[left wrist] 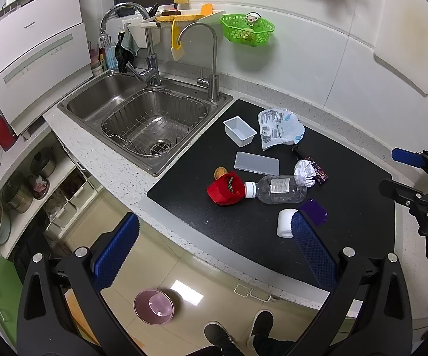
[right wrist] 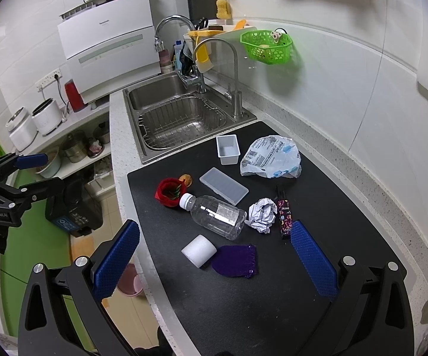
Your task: Collect trash
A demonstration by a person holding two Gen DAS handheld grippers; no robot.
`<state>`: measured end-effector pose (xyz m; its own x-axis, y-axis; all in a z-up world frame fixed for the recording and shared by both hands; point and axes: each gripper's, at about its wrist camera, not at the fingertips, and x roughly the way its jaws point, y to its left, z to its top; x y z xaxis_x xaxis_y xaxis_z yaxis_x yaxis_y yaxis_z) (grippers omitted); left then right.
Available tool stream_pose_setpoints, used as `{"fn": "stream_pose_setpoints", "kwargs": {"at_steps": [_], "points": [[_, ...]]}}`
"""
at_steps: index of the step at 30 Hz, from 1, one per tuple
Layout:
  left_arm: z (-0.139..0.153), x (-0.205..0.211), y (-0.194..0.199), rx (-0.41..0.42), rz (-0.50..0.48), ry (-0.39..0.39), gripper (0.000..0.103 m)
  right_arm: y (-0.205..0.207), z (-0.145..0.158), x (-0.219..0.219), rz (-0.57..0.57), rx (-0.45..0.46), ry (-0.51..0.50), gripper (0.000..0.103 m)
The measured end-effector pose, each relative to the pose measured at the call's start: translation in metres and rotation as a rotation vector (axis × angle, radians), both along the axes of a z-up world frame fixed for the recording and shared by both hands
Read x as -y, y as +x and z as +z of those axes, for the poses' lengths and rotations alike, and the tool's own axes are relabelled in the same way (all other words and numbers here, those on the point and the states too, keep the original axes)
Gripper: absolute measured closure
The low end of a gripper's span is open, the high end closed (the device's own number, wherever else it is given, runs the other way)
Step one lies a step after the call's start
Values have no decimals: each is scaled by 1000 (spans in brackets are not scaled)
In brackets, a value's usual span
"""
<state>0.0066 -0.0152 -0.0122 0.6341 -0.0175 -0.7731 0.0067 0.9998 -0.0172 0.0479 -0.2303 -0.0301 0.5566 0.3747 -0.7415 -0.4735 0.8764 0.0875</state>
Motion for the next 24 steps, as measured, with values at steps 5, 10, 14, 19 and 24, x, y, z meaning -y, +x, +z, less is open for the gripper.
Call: {"fn": "stream_pose_setpoints", "kwargs": {"at_steps": [5,10,14,19,24], "points": [[-3,-2,5,0,7,-12,3,15,-8,3,-24,-43,10,5],[-4,-2,10,10,6,-9,3,38,-25,8,-61,-50,-40,5],[-7,-1,17,8,1,13,3,66,-51,14,-111,-79,-118,5],[-16,-3,26,-4,-10,-12,3,103,-87,17,-138,-137,-182,5],[-26,-6,37,-38,-15,-56,3,134,-121,11,-139,-199,-228,5]]}}
